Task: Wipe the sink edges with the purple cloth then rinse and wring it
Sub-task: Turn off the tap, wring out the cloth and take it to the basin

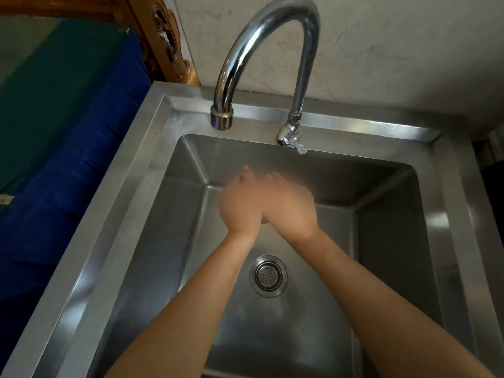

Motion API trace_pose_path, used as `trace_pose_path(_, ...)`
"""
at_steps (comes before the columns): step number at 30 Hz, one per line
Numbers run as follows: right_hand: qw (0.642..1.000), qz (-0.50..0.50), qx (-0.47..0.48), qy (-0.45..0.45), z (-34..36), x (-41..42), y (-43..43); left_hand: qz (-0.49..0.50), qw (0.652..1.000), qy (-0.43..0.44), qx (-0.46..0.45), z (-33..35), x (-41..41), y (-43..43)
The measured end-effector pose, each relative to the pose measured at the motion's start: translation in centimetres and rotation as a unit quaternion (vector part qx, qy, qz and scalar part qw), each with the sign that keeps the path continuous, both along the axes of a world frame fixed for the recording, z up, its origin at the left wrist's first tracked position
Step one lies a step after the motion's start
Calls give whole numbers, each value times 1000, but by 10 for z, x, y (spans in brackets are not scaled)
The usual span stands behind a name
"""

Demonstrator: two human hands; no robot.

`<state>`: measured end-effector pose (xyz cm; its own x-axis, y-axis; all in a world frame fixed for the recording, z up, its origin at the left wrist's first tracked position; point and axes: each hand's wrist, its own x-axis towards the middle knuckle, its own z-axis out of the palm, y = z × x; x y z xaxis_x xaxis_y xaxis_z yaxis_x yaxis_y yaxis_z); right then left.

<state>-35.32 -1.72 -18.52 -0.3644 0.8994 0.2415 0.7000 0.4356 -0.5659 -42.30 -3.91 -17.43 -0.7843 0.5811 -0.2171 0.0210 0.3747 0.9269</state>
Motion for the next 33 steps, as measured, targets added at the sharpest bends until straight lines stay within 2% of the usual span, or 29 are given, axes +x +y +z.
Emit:
trace_pose_path(2, 1000, 1, -19, 19, -2, 0, 1, -18, 999, 34, -2, 2, 0, 0)
trace_pose_path(7, 990, -33, -108, 86, -1, -6, -1, -20, 999, 48, 10, -2, -1, 0)
trace_pose_path(14, 946, -111, -255, 168, 7, -10, 1, -41, 994, 90, 35, -4, -1, 3)
trace_pose_path(19, 903, -176, -315, 232, -1, -17, -3, -79, 986, 135, 61, -8, -5, 5)
trace_pose_path(22, 890, -186, -326, 260, -5, -19, -9, -93, 986, 125, 50, -8, -7, 4)
trace_pose_path(26, 903, -107, -351, 223, 9, -7, 3, -24, 1000, -6, -2, -11, -19, 5)
trace_pose_path(28, 916, -80, -329, 215, 15, 2, 10, 2, 998, -70, -6, -13, -27, 4)
trace_pose_path(30, 948, -37, -278, 152, 18, 3, 10, 4, 996, -89, -10, -11, -28, 3)
trace_pose_path(33, 980, -14, -196, 17, 17, -8, 1, -4, 998, -64, -12, -6, -22, 4)
